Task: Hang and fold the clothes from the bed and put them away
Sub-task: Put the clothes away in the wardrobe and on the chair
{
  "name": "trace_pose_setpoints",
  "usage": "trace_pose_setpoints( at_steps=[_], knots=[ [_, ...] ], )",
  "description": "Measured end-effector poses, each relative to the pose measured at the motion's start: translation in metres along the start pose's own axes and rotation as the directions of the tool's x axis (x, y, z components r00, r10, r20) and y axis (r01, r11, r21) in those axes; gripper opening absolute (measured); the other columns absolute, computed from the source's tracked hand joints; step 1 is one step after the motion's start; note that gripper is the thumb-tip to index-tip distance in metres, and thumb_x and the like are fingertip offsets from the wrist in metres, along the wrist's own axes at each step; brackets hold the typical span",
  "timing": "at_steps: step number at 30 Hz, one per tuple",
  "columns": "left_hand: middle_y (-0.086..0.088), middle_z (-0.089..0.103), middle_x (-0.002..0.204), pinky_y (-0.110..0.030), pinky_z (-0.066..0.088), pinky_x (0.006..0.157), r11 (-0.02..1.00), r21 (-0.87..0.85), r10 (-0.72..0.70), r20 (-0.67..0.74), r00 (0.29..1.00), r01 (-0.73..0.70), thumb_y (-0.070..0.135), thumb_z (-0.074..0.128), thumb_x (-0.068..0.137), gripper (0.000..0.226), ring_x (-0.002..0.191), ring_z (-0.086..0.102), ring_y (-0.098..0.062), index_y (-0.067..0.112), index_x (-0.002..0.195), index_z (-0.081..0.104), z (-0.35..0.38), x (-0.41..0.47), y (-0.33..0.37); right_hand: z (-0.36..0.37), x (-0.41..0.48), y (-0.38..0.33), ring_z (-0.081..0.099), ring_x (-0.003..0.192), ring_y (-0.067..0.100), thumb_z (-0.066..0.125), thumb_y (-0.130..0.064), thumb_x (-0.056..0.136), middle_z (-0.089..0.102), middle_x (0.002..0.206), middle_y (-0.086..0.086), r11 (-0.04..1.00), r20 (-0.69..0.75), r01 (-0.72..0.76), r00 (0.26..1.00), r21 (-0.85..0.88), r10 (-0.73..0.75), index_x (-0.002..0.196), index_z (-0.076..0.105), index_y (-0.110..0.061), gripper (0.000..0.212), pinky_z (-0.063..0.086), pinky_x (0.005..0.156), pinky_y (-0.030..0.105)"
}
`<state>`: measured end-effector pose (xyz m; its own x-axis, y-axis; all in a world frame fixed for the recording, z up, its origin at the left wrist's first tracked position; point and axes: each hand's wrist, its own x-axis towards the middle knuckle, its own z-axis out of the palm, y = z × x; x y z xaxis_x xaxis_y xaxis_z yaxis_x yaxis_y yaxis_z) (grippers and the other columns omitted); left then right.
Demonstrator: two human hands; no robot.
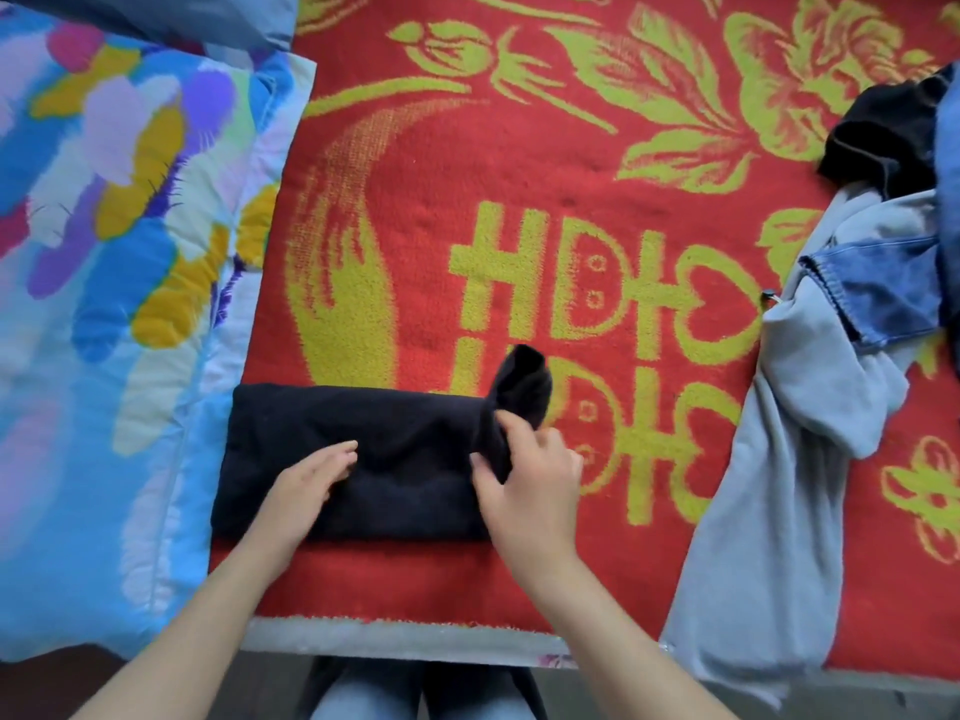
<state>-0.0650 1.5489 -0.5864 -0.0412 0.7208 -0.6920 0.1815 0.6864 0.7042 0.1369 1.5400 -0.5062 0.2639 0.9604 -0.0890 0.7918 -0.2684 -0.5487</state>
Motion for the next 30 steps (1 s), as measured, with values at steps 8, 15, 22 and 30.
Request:
trace_pose_setpoints(
  at_steps=[8,15,22,30],
  knots=[
    [-0.012,0.062,0.113,-0.032,0.043,0.076,0.805,-0.587,-0.226,-0.433,0.873,-0.083,0.042,0.030,0.100,0.042,0.085,0.064,-0.020,0.016,0.125,0.050,-0.071,-0.027,-0.016,0.085,-0.039,-0.086,0.025,0.133,0.031,0.044,-0.028,0.097,0.030,0.148,0.013,0.946,0.768,0.263,0.560,0.191,-0.311,0.148,0.022,-0.020,0.056,0.028,0.102,0.049],
    [-0.030,0.048,0.133,-0.058,0.042,0.092,0.582,0.803,0.567,-0.290,0.771,-0.126,0.021,0.052,0.081,0.053,0.118,0.046,-0.048,-0.002,0.128,0.053,-0.012,-0.043,-0.057,0.055,-0.040,0.025,0.065,0.105,0.029,0.082,-0.010,0.057,0.065,0.116,0.013,0.828,0.460,0.549,0.768,-0.112,-0.446,0.110,0.070,-0.011,0.054,0.055,0.076,0.032],
    [-0.023,0.037,0.146,-0.062,0.030,0.101,0.264,0.938,0.635,0.006,0.773,-0.224,0.033,0.068,0.074,0.068,0.134,0.031,-0.042,0.018,0.136,0.046,-0.003,0.015,0.005,0.059,-0.014,0.039,0.061,0.109,0.035,0.074,0.004,0.056,0.064,0.117,0.019,0.758,0.292,0.638,0.757,-0.138,-0.584,0.114,0.067,-0.005,0.059,0.053,0.081,0.040],
    [0.011,0.054,0.077,-0.033,0.037,0.091,0.298,0.851,0.177,0.397,0.901,-0.433,0.050,0.060,0.084,0.027,0.090,0.056,-0.018,0.029,0.095,0.046,-0.043,0.057,0.049,0.067,0.063,0.011,0.026,0.136,0.017,0.056,-0.016,0.080,0.042,0.142,0.006,0.954,0.735,0.290,0.631,0.074,-0.248,0.140,0.039,-0.028,0.063,0.018,0.109,0.035]
  ],
)
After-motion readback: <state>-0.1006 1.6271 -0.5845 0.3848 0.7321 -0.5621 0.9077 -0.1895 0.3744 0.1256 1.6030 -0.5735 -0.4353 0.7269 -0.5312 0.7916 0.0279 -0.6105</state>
